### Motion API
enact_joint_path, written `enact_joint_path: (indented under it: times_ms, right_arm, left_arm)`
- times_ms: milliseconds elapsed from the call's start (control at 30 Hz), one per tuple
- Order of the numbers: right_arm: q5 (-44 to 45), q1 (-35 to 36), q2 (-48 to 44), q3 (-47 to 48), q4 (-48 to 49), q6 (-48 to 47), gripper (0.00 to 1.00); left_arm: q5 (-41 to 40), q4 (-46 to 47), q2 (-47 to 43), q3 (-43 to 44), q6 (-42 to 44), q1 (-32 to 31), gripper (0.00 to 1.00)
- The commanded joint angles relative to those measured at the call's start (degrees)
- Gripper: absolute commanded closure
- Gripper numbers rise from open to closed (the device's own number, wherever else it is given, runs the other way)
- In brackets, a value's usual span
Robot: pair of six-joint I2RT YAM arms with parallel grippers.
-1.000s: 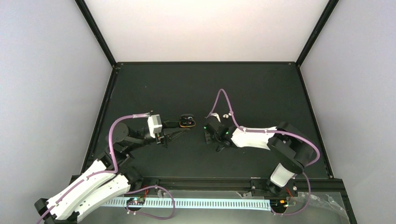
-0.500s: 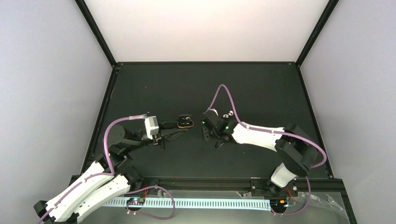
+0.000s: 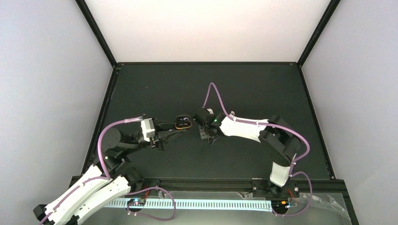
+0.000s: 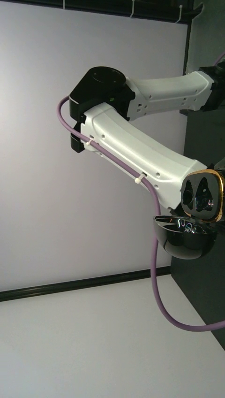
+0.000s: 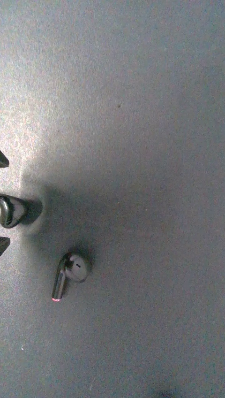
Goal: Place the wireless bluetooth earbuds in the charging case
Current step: Pick up the earbud from the center of the board.
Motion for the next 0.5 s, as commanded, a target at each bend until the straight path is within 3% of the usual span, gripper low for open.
enact_joint_path:
  times_ms: [0, 467]
  right_arm:
    - [1.55, -0.19, 1.92, 2.01, -2.98, 1.02, 0.63]
    - [0.49, -0.23, 5.72, 2.99, -2.22, 1.83, 0.66]
  left_arm:
    - [-0.88, 0.30, -0.98, 0.40, 0.73, -0.15, 0.98]
    - [-1.10, 0.26, -1.35, 0.34, 0.73, -0.48, 0.99]
